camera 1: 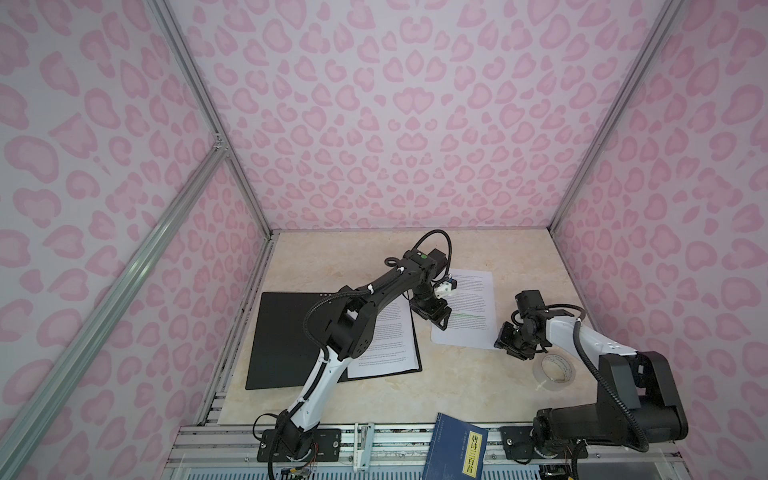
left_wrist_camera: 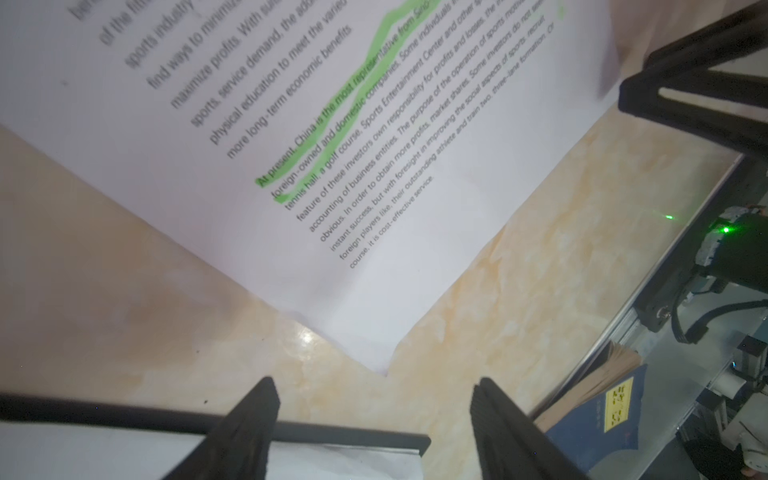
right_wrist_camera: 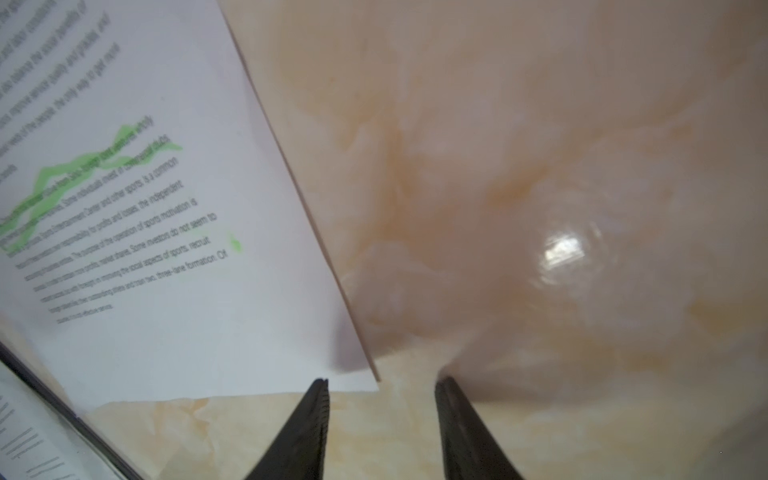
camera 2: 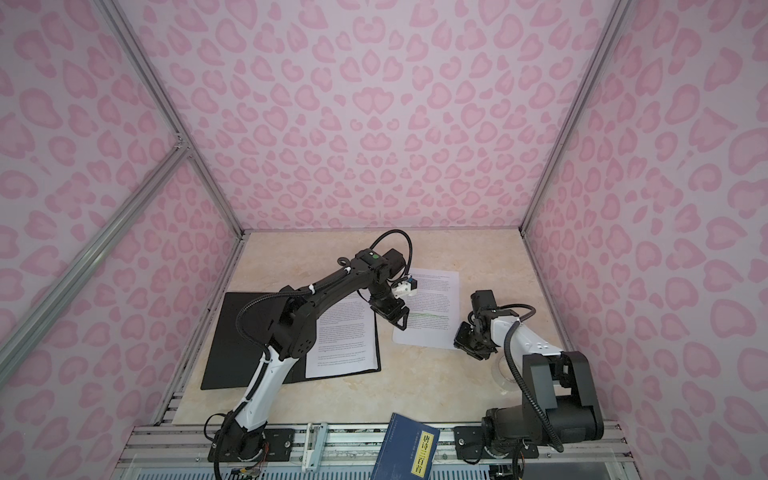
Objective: Put the files into the folder
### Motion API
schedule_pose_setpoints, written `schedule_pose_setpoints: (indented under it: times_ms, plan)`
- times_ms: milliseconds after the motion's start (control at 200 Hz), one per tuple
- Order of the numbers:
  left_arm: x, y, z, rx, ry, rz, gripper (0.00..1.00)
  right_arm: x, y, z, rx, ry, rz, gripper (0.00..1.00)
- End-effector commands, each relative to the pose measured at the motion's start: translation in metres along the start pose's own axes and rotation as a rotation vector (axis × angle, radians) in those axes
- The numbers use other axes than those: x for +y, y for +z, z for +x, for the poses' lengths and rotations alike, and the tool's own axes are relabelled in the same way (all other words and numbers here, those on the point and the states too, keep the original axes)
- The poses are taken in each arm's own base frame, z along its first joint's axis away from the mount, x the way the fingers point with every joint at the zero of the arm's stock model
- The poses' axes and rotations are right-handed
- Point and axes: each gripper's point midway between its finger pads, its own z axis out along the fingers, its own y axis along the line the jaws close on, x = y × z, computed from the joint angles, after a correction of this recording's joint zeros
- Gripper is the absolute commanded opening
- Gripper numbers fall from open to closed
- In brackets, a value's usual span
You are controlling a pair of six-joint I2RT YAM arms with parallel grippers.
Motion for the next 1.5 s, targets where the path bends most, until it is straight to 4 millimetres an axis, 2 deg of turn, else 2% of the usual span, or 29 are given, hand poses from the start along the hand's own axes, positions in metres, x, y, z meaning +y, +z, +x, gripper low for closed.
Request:
schedule_pose_setpoints:
  times_ms: [0,205,630,1185,1495]
  plan:
    - [0.003,0.006,-0.008,-0.004,-0.003,-0.002,0.77,-0.002,0.008,0.015,0.059,0.033,-0.039,0.46]
    - [0.003,0.023,-0.011,0.007,0.013,0.033,0.76,-0.006,0.013,0.018,0.073,0.072,-0.074,0.46]
    - [0.001,0.042,-0.001,0.06,-0.01,0.078,0.75,-0.001,0.024,0.019,0.101,0.15,-0.179,0.46]
    - [-0.007,0.042,0.003,0.07,-0.01,0.126,0.75,0.017,0.019,-0.003,0.031,0.16,-0.286,0.45]
    - [-0.009,0.042,0.004,0.075,-0.004,0.136,0.75,0.018,0.006,-0.012,-0.02,0.152,-0.305,0.34]
